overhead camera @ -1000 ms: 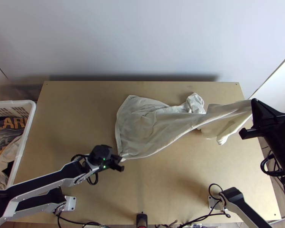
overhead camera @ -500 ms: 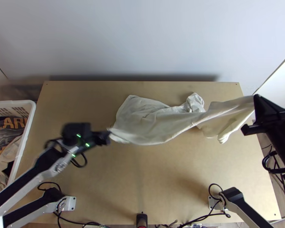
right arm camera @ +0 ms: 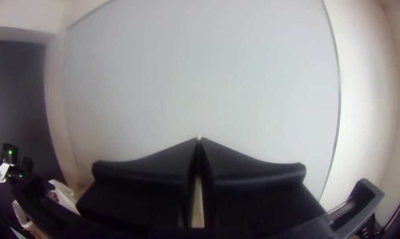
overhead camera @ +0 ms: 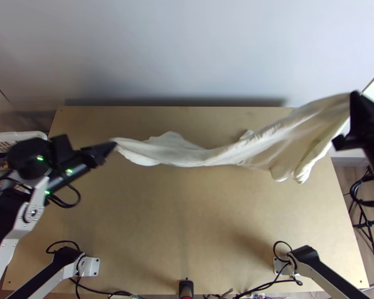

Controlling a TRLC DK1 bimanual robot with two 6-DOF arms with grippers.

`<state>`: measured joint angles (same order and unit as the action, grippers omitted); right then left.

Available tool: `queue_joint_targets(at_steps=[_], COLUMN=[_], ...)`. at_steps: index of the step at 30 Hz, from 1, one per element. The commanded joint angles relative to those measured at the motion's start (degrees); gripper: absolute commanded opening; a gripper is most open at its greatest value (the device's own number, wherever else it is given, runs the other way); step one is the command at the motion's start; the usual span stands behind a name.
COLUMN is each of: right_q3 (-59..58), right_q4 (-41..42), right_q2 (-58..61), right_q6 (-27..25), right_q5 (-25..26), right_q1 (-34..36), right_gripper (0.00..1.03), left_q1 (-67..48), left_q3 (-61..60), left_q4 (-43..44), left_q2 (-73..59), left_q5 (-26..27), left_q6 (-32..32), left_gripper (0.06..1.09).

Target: Fold the t-shirt

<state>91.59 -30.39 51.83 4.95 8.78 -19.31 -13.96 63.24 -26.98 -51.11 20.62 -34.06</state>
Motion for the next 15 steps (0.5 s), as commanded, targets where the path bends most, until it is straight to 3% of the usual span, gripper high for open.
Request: queue_joint_targets(at_steps=[1,7,15], right_q3=[9.5,19.2,26.5], right_q4=[2.4,3.3,3.9], right_q2=[7.1,12.7,14.5], right_q6=[2.6,2.5,3.1], right_q5=[1.9,5.4,6.0], right_q1=[0.1,0.5,1.0], right_gripper=[0.03,0.03,0.03], left_q1=[9.6,19.3,22.9], left_q3=[9.7,15.2,25.0], left_q4=[-1.4,2.0,0.7], left_q2=[-1.9,-4.0,-4.0], left_q5=[4.3,4.4,4.4], left_q6=[-3.3,-11.8,-13.5], left_gripper=[0.09,0.09,0.09])
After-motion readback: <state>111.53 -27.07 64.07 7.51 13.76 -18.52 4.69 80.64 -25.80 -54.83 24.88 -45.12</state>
